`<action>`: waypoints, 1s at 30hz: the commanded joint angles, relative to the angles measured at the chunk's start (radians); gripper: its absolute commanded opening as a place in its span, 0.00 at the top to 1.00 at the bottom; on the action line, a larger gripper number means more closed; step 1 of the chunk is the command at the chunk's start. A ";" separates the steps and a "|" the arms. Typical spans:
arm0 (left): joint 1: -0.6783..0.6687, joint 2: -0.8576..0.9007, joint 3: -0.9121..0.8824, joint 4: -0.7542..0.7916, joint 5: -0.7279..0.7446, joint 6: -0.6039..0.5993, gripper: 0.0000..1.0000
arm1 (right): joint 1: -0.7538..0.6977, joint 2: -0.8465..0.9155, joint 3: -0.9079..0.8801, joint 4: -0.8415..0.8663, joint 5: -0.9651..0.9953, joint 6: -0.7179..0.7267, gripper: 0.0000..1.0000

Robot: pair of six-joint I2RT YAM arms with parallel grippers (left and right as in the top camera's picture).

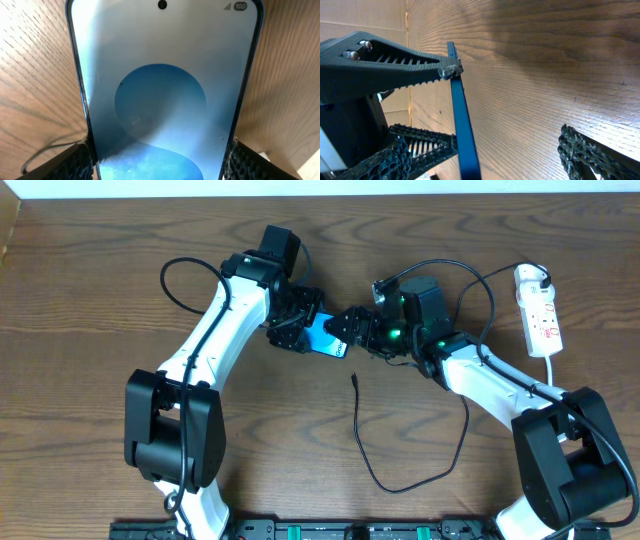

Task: Plug charger to phone and switch on socket
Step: 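Grasp the phone's edge with the right gripper beside the left gripper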

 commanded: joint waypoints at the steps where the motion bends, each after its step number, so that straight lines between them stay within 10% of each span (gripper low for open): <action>1: 0.001 -0.032 0.009 -0.002 0.050 -0.013 0.92 | 0.006 0.006 0.016 -0.001 0.011 -0.022 0.08; 30: 0.001 -0.032 0.009 -0.003 0.055 -0.054 0.93 | 0.041 0.006 0.016 0.014 0.032 -0.021 0.50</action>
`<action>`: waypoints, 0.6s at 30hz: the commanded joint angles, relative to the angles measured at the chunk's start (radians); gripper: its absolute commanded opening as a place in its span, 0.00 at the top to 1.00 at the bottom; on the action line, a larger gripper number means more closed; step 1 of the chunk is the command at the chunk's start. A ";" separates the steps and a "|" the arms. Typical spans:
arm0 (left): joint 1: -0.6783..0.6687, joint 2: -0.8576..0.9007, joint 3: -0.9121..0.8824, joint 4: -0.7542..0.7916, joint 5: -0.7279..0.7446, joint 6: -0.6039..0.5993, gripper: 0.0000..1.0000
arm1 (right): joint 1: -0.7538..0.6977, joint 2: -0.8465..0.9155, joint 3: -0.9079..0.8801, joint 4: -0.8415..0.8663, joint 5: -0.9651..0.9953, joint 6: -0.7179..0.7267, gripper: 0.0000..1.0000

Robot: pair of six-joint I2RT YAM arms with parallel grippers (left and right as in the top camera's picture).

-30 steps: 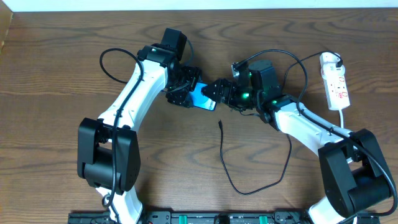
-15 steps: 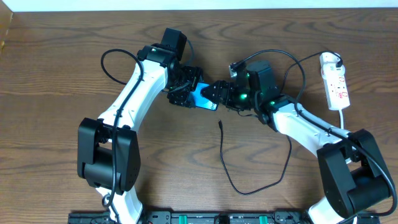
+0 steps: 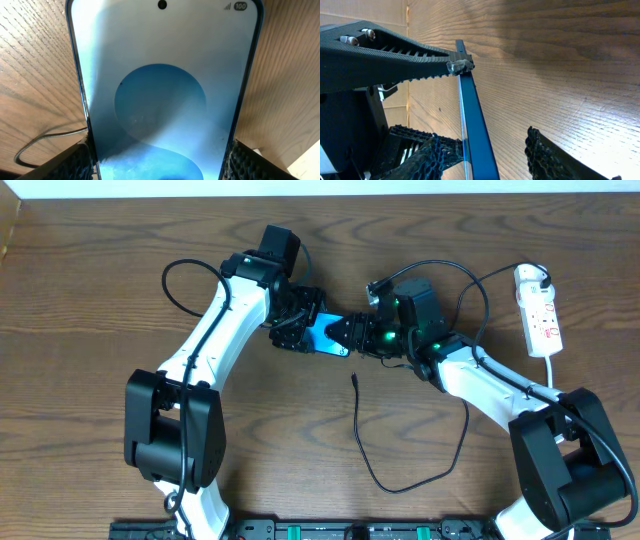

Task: Plug charger to phone and switch on socket
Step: 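Grasp the phone's edge with the right gripper beside the left gripper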

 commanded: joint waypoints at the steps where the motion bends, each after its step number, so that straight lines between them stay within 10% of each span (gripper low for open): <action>1: 0.001 -0.032 0.009 -0.003 0.024 -0.006 0.92 | 0.018 0.006 0.016 0.003 0.023 -0.007 0.52; 18: 0.001 -0.032 0.009 -0.003 0.024 -0.006 0.93 | 0.055 0.006 0.016 0.036 0.052 -0.008 0.69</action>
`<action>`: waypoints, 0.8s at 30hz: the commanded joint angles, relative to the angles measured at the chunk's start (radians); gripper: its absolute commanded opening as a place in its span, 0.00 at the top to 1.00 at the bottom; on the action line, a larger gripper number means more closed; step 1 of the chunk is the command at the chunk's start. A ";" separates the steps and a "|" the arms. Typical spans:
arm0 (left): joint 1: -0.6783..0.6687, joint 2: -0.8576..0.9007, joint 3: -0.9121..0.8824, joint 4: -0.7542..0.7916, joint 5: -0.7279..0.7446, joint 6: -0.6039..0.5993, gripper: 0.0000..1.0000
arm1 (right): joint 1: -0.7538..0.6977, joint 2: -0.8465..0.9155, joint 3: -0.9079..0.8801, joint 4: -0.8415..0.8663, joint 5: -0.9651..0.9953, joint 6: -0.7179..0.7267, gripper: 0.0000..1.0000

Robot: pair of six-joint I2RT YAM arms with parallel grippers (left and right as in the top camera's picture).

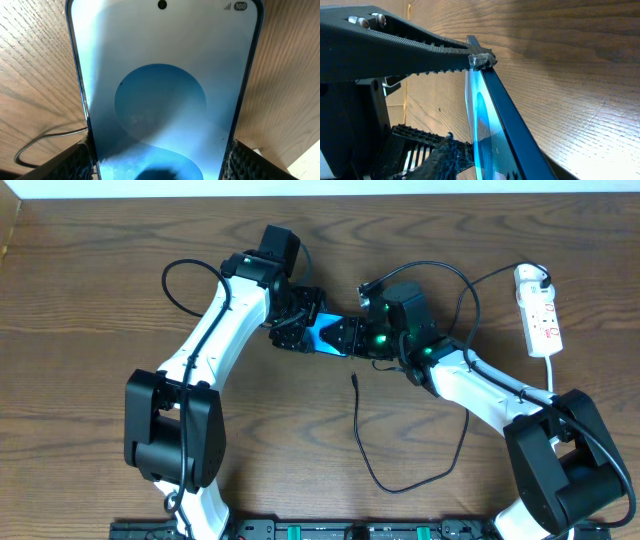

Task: Plug charger to phone and switch on socket
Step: 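Grasp the phone's edge with the right gripper beside the left gripper, then raise the phone with both grippers and swing it toward the power strip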

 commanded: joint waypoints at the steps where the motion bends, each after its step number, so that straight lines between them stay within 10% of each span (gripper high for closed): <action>1: 0.001 -0.032 0.009 -0.003 0.024 -0.006 0.93 | 0.007 0.006 0.015 0.004 0.007 -0.008 0.69; 22: 0.001 -0.032 0.009 -0.003 0.039 -0.005 0.93 | 0.007 0.006 0.015 0.004 0.026 -0.008 0.99; 24: 0.001 -0.032 0.009 -0.003 0.039 -0.005 0.76 | 0.007 0.006 0.015 0.004 0.027 -0.008 0.99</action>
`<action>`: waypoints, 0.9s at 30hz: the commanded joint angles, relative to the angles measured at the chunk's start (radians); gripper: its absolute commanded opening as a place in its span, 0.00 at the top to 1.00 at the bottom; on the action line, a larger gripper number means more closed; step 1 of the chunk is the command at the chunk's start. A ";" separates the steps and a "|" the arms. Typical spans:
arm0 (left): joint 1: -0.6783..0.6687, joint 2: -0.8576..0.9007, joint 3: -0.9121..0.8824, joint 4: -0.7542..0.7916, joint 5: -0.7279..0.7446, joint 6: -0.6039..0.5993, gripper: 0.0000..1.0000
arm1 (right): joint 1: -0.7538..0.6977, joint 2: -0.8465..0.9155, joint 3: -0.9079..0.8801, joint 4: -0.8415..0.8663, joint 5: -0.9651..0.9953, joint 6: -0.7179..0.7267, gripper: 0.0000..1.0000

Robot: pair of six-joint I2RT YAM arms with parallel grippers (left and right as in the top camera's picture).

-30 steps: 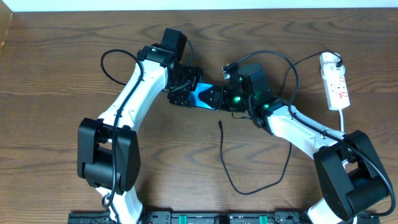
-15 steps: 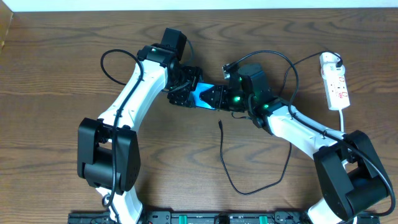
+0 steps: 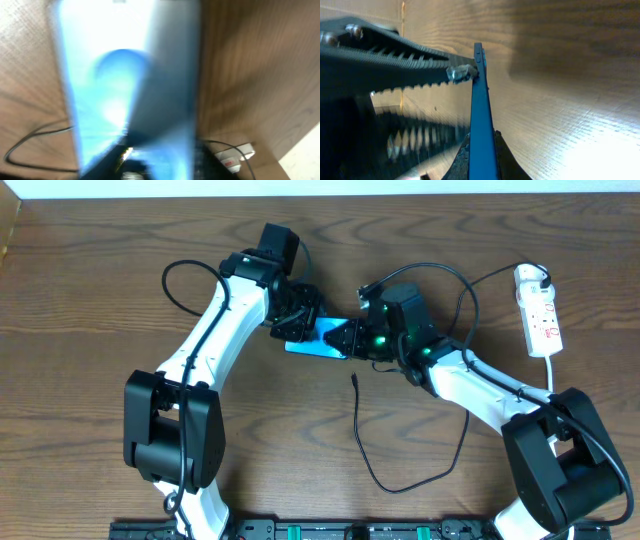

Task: Plug charger to phone and switch on socket
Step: 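Raise the phone with both grippers and swing it toward the power strip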

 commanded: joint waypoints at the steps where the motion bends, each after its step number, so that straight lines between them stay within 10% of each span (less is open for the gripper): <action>1: 0.000 -0.030 0.008 -0.022 0.019 0.003 0.54 | 0.002 0.000 0.015 0.018 0.016 -0.008 0.99; 4: 0.001 -0.030 0.008 -0.021 0.018 0.011 0.13 | -0.006 0.000 0.015 0.018 0.016 -0.008 0.99; 15: 0.019 -0.036 0.008 0.042 0.008 0.205 0.12 | -0.151 0.000 0.015 0.010 0.016 0.082 0.99; 27: 0.018 -0.091 0.008 0.207 -0.125 0.251 0.12 | -0.278 0.000 0.015 0.056 -0.076 0.761 0.99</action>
